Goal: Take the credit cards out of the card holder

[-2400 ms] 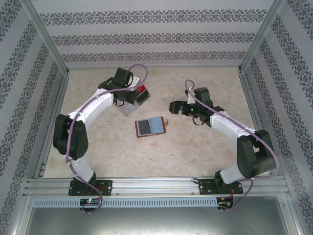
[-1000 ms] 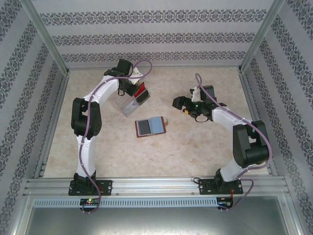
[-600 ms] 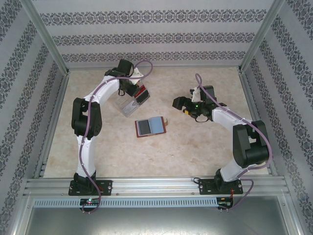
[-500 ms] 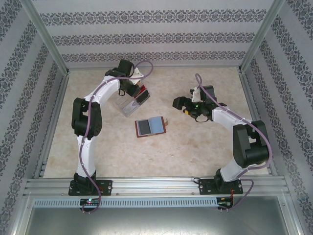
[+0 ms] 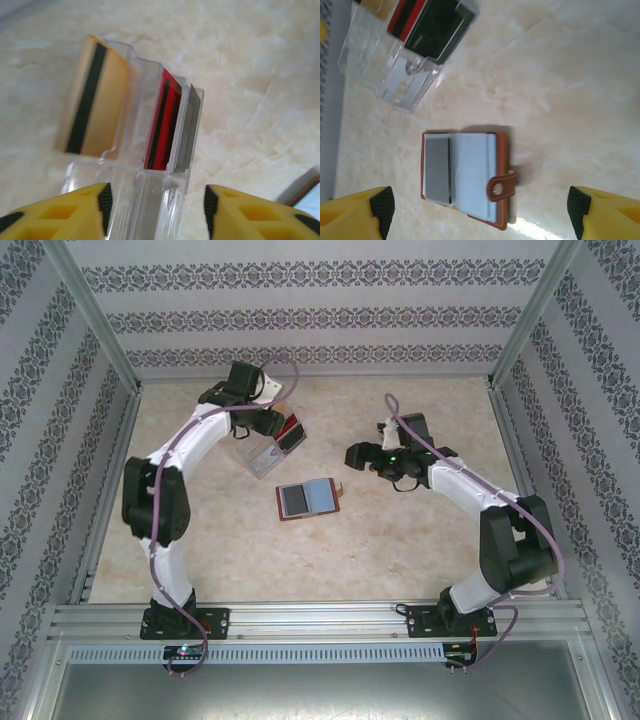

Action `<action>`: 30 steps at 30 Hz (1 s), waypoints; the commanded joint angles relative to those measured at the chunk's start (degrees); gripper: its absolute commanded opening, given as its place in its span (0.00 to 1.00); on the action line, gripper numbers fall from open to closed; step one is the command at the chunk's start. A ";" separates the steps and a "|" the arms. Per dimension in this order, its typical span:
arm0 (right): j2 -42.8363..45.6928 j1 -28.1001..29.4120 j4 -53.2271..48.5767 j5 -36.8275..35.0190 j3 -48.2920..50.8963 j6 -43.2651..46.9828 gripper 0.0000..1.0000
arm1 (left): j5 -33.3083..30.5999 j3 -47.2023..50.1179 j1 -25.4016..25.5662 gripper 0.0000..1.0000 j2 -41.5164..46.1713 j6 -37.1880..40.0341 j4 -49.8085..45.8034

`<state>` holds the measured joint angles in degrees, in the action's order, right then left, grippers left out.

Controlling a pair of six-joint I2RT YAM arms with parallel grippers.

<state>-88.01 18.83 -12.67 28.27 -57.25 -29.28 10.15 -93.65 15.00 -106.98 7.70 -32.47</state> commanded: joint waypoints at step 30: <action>-26.28 20.61 -2.95 -17.69 -18.07 -15.83 0.47 | -6.41 37.59 -1.05 0.99 31.83 -33.28 4.61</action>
<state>-112.38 38.89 -14.35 15.42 -74.28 -42.44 -0.27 -55.09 14.50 -73.58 -23.83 -27.97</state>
